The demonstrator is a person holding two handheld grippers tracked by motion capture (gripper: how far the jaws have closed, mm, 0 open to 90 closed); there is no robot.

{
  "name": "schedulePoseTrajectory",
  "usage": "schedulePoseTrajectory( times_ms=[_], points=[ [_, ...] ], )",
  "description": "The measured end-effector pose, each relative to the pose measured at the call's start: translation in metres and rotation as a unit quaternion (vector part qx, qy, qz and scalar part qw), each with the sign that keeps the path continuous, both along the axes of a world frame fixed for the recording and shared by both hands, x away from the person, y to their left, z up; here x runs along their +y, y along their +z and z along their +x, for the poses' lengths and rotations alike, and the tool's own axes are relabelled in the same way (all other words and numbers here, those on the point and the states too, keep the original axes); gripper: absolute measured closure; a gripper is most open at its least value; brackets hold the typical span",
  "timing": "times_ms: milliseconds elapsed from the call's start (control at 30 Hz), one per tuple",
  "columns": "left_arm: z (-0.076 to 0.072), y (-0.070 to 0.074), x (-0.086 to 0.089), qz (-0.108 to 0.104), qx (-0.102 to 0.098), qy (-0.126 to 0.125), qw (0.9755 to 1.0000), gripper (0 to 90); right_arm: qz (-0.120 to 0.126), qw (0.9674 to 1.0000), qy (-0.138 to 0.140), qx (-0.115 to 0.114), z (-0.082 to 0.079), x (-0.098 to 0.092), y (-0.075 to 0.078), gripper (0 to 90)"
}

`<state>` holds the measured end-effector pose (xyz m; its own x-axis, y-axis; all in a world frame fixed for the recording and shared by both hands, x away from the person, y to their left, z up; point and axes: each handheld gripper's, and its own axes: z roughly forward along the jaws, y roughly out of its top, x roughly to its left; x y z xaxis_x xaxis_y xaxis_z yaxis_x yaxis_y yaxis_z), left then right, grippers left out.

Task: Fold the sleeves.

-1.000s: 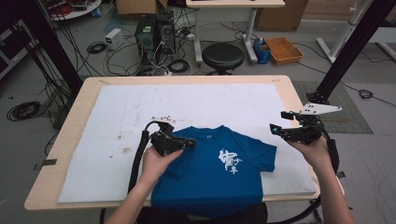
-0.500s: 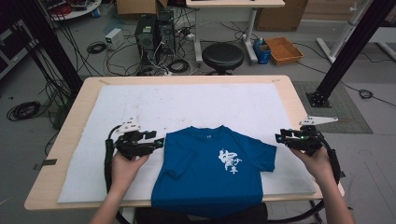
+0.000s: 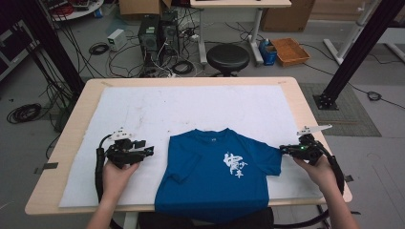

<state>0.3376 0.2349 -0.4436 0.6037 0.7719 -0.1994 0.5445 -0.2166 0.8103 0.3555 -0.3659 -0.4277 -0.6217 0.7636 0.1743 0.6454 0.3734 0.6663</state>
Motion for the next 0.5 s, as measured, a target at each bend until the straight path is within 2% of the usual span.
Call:
schedulePoseTrajectory(
  times_ms=[100,200,267,333,500],
  points=[
    [0.001,-0.001,0.001,0.001,0.001,0.0,1.0,48.0,0.03,0.9995,0.011,-0.006,-0.007,0.013,0.023,89.9],
    [0.002,-0.002,0.003,-0.006,0.006,0.005,1.0,47.8,0.047,0.9981,0.038,-0.015,-0.017,0.039,0.049,90.0],
    [0.003,-0.002,0.004,-0.006,0.008,0.005,0.9999,47.7,0.037,0.9976,0.05,-0.028,-0.023,0.062,0.063,89.9],
    [0.003,-0.003,0.004,-0.007,0.008,0.006,0.9999,47.7,0.024,0.9972,0.062,-0.033,-0.025,0.088,0.071,90.0],
    [0.003,-0.003,0.002,-0.006,0.015,0.002,0.9999,47.1,-0.008,0.995,0.085,-0.051,-0.025,0.15,0.068,89.5]
  ],
)
